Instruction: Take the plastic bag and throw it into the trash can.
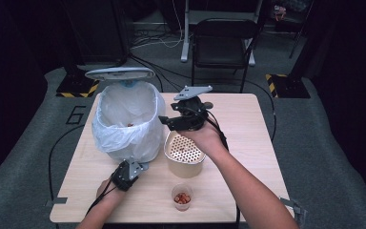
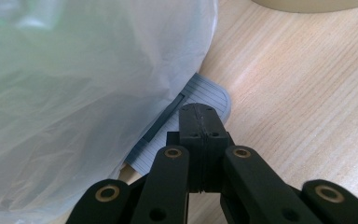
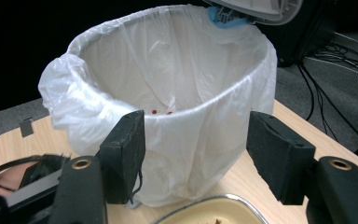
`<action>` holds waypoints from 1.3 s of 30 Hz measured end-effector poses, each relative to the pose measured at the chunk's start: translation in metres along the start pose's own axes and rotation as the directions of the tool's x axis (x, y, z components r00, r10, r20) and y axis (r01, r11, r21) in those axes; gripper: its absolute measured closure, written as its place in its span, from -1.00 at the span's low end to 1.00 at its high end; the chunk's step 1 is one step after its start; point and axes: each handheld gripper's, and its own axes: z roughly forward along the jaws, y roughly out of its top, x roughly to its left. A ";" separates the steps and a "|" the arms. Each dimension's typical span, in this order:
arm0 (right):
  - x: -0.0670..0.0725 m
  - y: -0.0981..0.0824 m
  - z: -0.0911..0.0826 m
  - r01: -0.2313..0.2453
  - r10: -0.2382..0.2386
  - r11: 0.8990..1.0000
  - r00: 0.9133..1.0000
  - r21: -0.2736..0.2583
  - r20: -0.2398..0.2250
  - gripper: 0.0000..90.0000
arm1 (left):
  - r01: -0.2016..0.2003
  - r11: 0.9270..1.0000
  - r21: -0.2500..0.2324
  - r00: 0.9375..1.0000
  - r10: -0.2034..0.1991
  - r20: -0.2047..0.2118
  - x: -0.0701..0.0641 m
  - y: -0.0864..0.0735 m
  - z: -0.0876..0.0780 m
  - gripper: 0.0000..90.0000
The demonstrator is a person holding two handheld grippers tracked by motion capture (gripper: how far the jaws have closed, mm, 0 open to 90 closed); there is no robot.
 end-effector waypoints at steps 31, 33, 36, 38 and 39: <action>0.002 -0.105 -0.039 -0.085 0.085 0.996 0.996 0.012 0.002 -0.31 | 0.012 1.000 0.004 1.000 -0.012 0.014 0.000 -0.001 -0.001 1.00; 0.008 -0.114 -0.041 -0.082 0.082 0.997 0.997 0.016 -0.009 -0.37 | 0.014 1.000 0.005 1.000 -0.014 0.013 0.000 -0.001 -0.001 1.00; 0.016 -0.126 -0.043 -0.087 0.088 0.996 0.996 0.014 -0.034 -0.47 | 0.012 1.000 0.005 1.000 -0.012 0.002 -0.001 -0.001 -0.001 1.00; 0.023 -0.133 -0.046 -0.086 0.087 0.996 0.995 0.015 -0.053 -0.53 | 0.015 1.000 0.001 1.000 -0.015 0.004 -0.001 -0.001 0.000 1.00; 0.029 -0.137 -0.047 -0.084 0.084 0.996 0.994 0.013 -0.062 -0.55 | 0.011 1.000 0.006 1.000 -0.011 0.001 -0.001 -0.001 -0.001 1.00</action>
